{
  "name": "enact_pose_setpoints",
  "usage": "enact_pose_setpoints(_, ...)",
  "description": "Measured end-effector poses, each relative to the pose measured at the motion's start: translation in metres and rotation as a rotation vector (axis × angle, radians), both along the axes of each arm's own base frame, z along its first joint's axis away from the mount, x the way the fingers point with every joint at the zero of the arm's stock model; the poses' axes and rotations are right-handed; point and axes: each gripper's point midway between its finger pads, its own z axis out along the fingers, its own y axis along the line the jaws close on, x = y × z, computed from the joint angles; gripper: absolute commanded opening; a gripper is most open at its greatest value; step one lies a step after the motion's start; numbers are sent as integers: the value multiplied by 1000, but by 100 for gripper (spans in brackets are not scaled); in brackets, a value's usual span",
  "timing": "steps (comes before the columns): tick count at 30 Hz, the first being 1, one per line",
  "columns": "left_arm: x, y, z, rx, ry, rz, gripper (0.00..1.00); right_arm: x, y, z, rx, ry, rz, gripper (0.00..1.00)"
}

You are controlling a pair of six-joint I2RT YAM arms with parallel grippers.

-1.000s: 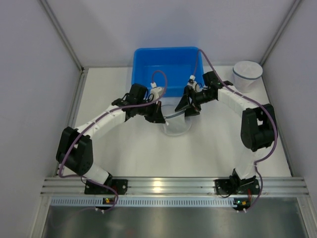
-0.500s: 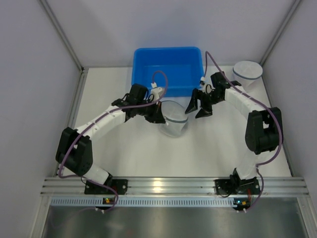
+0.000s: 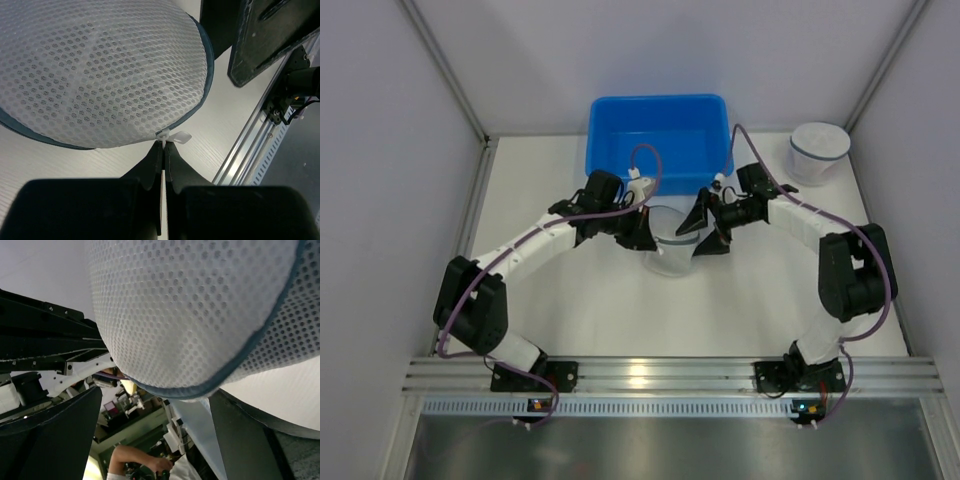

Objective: Place the bra in the laundry bag and zip it closed
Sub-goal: Zip the zipper on the laundry bag.

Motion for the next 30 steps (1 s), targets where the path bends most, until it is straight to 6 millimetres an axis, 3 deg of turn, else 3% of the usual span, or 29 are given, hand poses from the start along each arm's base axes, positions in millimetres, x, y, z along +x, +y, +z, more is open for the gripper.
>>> enact_pose_setpoints(4, -2, -6, 0, 0, 3, -14, 0, 2, 19, 3, 19, 10, 31, 88)
enact_pose_setpoints(7, -2, -10, 0, 0, 4, -22, 0, 13, 30, 6, 20, -20, 43, 78)
enact_pose_setpoints(10, -2, -11, -1, 1, 7, -24, 0, 24, 33, 6, 1, -56, 40, 58)
enact_pose_setpoints(13, -3, -11, 0, -4, 10, -29, 0, 35, 34, 1, -27, -85, 32, 29)
enact_pose_setpoints(14, -3, -11, -1, -4, 10, -30, 0, 37, 34, -2, -35, -90, 32, 13)
enact_pose_setpoints(16, -4, -12, -1, -3, 13, -32, 0, 42, 33, -5, -46, -95, 30, 0)
enact_pose_setpoints(22, -5, -4, -13, -6, 40, 1, 0, 46, 28, -8, -54, -114, 55, 0)
enact_pose_setpoints(27, 19, 18, -10, -67, 62, 90, 0, 44, 25, -11, -43, -119, 78, 0)
enact_pose_setpoints(30, 21, 20, -6, -90, 75, 96, 0, 44, 26, -11, -26, -127, 90, 0)
